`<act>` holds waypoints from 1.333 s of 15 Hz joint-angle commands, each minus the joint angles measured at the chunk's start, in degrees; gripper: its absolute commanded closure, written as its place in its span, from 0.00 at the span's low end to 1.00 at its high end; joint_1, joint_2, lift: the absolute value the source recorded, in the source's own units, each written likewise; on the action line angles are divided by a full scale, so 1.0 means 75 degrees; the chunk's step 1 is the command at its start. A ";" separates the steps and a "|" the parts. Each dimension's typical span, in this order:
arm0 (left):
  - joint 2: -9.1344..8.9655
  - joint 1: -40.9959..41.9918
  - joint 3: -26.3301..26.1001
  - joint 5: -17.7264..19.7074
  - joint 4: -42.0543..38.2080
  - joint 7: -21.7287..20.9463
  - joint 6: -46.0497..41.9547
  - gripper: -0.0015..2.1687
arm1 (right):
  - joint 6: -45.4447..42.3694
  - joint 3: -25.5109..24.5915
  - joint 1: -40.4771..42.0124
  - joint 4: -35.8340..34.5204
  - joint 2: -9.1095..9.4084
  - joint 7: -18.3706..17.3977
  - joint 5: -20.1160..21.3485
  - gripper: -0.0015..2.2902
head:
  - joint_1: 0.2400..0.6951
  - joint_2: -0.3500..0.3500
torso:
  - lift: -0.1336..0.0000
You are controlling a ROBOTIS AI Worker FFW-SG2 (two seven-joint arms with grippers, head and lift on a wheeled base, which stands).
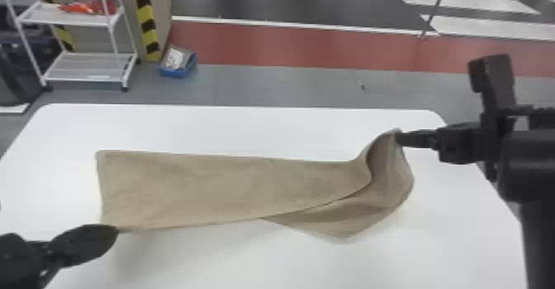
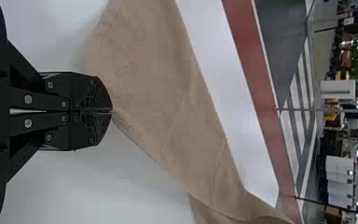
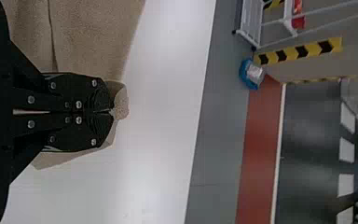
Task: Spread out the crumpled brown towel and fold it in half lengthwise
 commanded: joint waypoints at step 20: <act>0.0386 -1.0190 -0.1923 -0.1171 0.8223 0.2180 0.0773 0.71 | -0.4462 0.1271 -0.3760 0.5513 -0.1164 0.0162 0.1906 0.71 | 0.49 0.37 | 0.07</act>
